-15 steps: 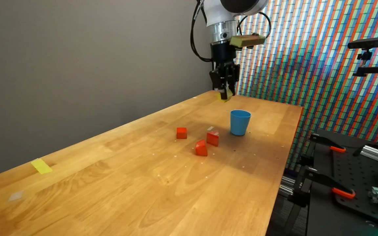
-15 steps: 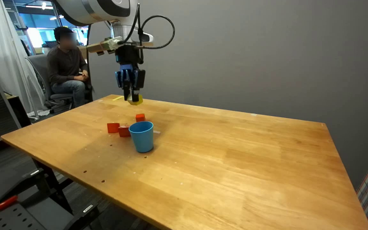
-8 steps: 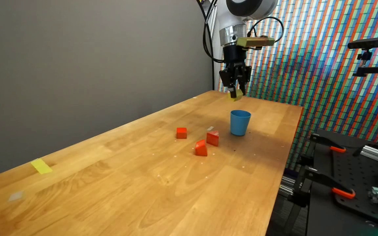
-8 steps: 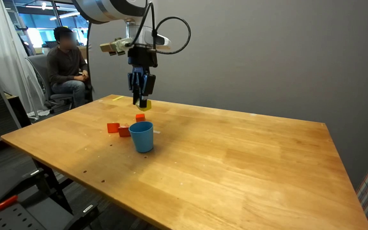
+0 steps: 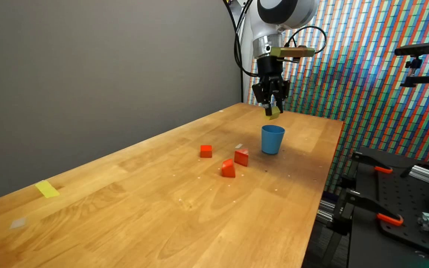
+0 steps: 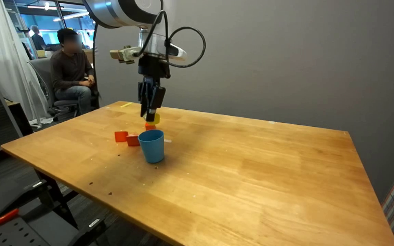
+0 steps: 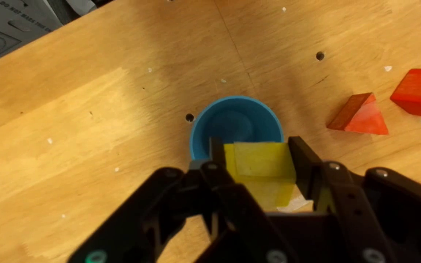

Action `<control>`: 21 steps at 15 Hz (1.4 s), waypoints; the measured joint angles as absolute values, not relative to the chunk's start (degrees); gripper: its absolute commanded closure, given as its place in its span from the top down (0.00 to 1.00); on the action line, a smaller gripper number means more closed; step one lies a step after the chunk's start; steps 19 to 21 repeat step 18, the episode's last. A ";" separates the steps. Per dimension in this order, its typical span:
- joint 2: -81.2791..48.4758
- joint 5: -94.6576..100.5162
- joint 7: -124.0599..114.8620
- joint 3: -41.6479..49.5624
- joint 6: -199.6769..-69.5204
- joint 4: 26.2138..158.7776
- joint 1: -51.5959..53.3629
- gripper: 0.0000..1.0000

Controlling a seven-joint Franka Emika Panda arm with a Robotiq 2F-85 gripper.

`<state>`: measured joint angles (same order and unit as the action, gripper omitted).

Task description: Put the yellow thing in the cup

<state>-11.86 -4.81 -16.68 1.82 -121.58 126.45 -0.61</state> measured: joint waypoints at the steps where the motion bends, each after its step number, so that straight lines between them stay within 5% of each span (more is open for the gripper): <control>1: -11.98 -5.11 -16.68 1.85 -121.53 126.53 -0.83 0.72; 6: -12.15 -6.88 -16.19 1.90 -121.12 126.59 -1.65 0.99; 21: -0.84 -0.63 -6.78 -0.33 -110.16 128.26 1.01 1.00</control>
